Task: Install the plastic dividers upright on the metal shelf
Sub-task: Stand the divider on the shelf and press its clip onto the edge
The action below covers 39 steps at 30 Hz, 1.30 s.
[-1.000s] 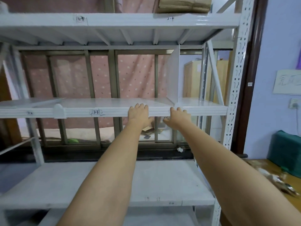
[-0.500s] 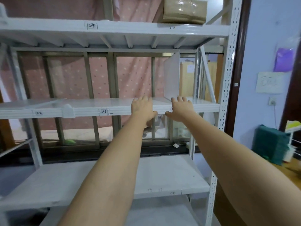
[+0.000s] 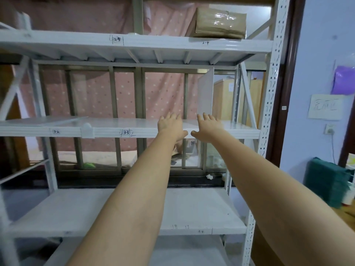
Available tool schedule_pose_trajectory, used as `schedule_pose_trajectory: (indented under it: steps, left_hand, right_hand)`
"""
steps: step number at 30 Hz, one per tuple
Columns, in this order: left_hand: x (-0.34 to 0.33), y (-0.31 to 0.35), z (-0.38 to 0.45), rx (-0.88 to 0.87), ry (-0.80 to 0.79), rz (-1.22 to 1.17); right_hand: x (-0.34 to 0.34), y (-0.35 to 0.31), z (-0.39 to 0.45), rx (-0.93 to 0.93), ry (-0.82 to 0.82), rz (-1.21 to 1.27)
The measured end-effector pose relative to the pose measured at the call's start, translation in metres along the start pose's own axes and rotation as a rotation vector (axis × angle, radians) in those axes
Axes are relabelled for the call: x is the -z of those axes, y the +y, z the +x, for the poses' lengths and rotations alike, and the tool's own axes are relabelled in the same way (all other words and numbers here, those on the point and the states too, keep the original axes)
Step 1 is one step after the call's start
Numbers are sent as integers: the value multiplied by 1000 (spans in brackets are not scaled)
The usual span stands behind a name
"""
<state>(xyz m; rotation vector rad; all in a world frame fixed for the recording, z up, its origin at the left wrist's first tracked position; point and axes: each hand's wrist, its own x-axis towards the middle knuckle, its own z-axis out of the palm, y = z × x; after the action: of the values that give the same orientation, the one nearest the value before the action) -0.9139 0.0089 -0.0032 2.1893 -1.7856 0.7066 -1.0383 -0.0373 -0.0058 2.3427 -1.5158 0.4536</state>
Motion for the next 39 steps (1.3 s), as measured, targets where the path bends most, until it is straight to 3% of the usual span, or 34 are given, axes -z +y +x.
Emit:
schedule_pose_trajectory:
  steps: [5, 10, 26, 39]
  left_hand:
    - [-8, -8, -13, 38, -50, 82]
    - [-6, -50, -36, 182, -77, 100]
    - [37, -253, -206, 672, -187, 288]
    - [51, -415, -252, 739, -275, 448]
  right_hand:
    - [-1, -14, -3, 53, -44, 76]
    - [-4, -59, -6, 153, -53, 172]
    - [7, -301, -52, 653, -133, 379]
    - [30, -482, -49, 753, -44, 360]
